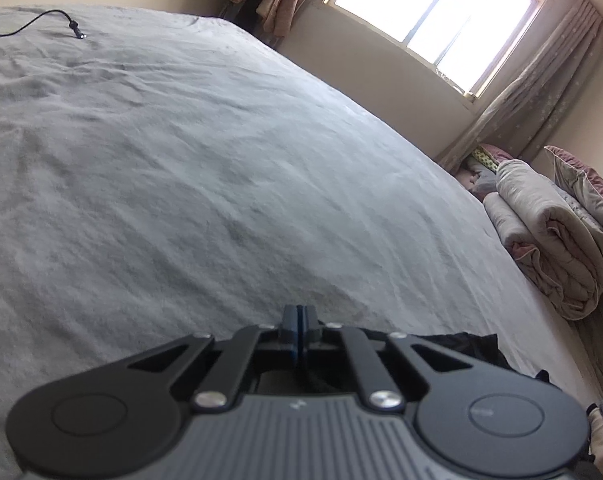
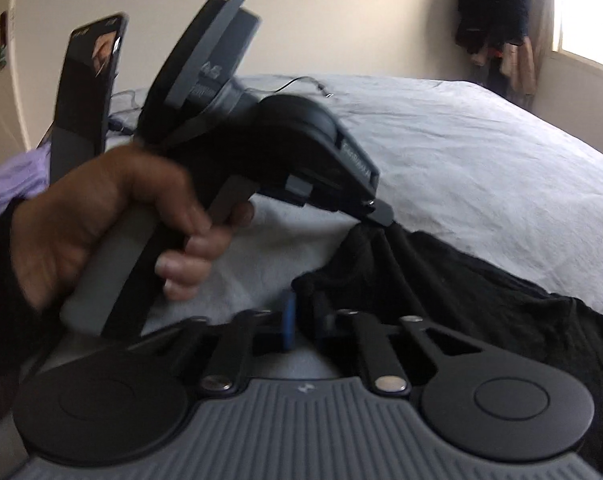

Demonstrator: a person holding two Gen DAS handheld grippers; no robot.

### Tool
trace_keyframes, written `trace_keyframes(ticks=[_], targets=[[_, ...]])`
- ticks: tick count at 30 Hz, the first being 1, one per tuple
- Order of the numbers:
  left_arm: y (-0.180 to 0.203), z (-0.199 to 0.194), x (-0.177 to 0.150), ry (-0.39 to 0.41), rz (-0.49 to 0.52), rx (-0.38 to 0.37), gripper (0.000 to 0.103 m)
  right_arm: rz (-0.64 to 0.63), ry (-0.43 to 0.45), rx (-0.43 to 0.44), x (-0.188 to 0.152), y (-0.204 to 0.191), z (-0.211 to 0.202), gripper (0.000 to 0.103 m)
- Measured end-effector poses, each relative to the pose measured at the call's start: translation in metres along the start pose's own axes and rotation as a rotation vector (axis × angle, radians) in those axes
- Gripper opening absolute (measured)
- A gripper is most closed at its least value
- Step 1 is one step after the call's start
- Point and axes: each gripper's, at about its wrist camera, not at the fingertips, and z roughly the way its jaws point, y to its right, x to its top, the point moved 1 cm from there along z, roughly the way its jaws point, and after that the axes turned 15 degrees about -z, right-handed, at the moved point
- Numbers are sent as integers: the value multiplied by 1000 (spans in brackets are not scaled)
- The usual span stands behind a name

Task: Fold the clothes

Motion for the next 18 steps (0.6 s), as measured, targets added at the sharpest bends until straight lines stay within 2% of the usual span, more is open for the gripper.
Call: trace_keyframes(ticks=[2,5,8,9,13,14,16,18], targets=[[4,-9,3,60,18,0,1,46,36,2,4,3,-2,7],[1,-12,7,76,18,12,1,77,48,31,5,3,0,7],[-3,1,3,34,30,73,1,67,15,38,4,1,8,8],[-2,2,3,33,38,79,2,62,5,38,4,0,10,13],[4,-3,3,33,56,83,3,109,48,61,7,6,0,18],[5,-4,5,34,55,85,4,121,59,67,8,8,-3,20],[10,-14,7,65,55,58,9,144,80,78,10,11,-8,45],[15,-26,10,99,55,9,16,168,102,90,11,14,-13,48]])
